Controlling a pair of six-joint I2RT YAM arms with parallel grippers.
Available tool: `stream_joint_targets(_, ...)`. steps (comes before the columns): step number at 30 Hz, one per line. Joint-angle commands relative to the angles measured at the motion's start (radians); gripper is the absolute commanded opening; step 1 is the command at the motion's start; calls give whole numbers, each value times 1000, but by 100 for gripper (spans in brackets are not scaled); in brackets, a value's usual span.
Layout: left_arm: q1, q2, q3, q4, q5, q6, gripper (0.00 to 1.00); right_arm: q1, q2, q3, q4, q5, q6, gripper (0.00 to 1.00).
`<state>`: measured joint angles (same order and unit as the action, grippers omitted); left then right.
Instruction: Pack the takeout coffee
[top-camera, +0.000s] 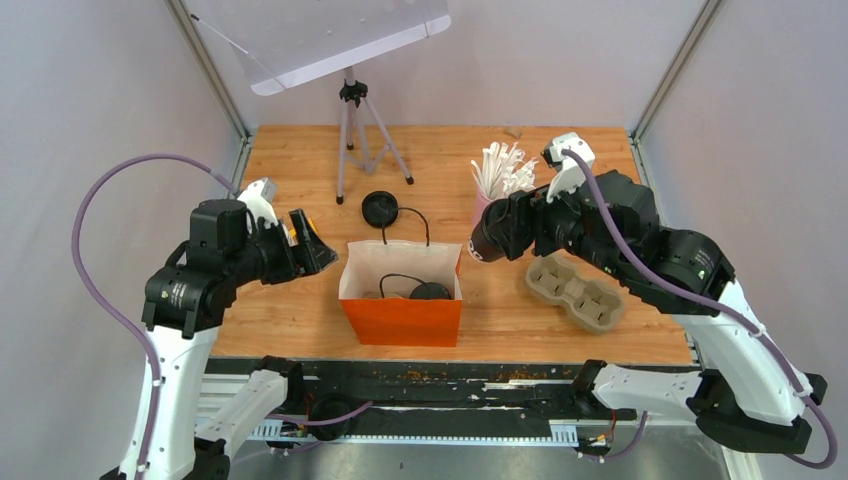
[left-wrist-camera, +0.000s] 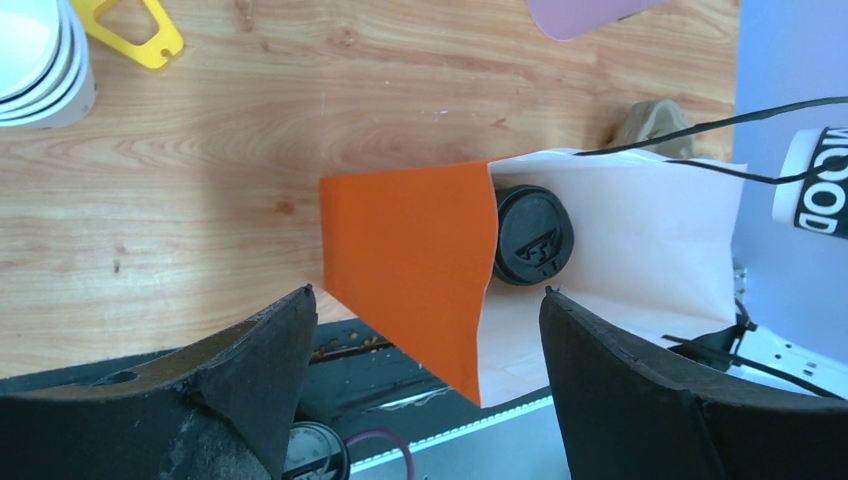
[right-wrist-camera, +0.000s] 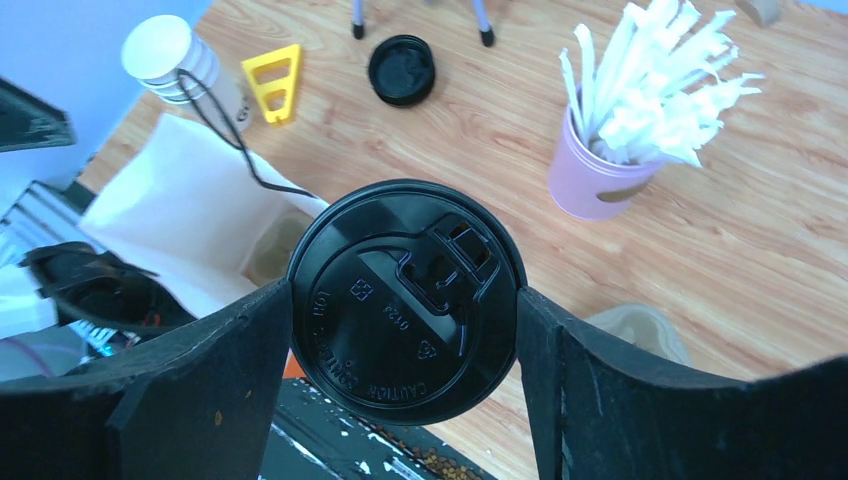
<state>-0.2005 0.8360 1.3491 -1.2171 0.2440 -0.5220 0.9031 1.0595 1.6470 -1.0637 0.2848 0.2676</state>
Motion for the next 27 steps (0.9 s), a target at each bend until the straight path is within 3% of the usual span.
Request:
stream_joint_targets(1, 3, 10, -4, 86, 43, -44, 88, 10, 33, 108, -35, -112, -38, 77)
stream_joint_targets(19, 1, 59, -93, 166, 135, -52, 73, 26, 78, 51, 156, -372, -60, 77)
stream_joint_targets(27, -21, 69, -171, 264, 221, -120, 75, 38, 113, -12, 249, -427, -66, 77)
